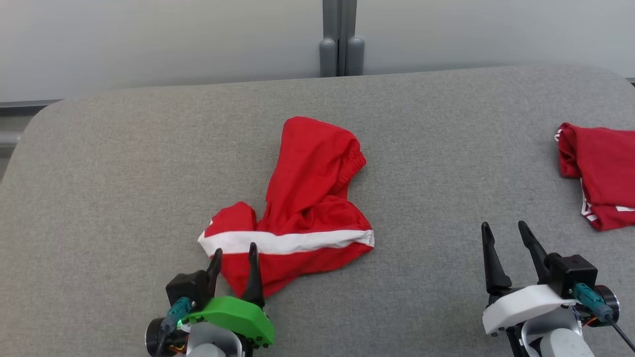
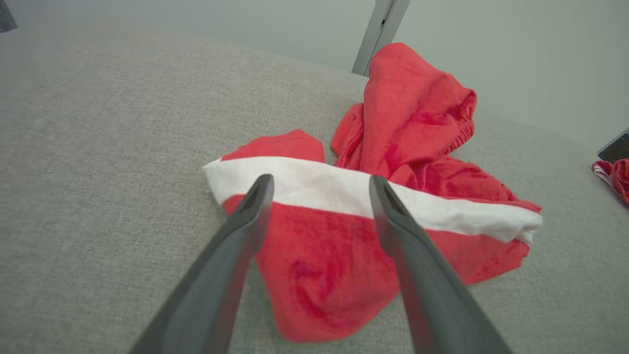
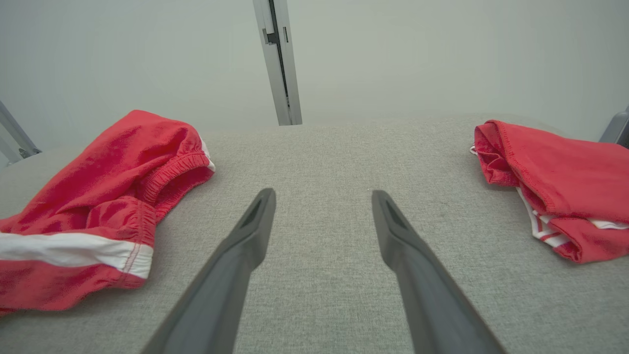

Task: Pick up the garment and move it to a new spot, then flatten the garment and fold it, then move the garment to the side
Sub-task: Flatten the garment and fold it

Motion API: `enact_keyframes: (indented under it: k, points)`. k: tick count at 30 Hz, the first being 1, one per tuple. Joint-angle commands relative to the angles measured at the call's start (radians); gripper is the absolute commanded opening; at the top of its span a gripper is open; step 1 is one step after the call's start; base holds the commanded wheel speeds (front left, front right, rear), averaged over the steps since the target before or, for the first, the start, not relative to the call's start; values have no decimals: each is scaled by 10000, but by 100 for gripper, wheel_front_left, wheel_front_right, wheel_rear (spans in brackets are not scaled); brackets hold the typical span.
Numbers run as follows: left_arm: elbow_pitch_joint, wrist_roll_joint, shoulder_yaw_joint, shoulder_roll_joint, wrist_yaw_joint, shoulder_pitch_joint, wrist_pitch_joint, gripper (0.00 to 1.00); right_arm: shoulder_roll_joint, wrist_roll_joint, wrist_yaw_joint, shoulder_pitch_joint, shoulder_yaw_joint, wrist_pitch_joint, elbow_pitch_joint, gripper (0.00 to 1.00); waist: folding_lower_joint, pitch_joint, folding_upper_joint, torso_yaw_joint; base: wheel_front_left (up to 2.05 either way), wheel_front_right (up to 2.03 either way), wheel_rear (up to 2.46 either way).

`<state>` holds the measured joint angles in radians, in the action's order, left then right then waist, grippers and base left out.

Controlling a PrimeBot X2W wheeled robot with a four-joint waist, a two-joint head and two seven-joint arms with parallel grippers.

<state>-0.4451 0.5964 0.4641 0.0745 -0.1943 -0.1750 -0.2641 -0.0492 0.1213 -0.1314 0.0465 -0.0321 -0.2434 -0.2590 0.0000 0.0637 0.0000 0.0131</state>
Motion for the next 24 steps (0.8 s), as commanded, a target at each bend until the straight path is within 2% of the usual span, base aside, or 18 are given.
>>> enact_keyframes:
  k: [1,15,24]
  points:
    - [142,-193,-78,104,24,59,-3,100,-26,31,15,-105,-22,-11,-19,100,0,-186,0,163,0,0,0]
    - [1262,-846,-414,500,-147,635,-3,100,-26,87,15,-435,18,30,-112,100,0,-809,0,824,0,0,0]
    - [1595,-1002,-329,708,-252,731,41,100,-24,143,15,-129,632,289,-616,100,0,-804,0,1650,0,0,0]
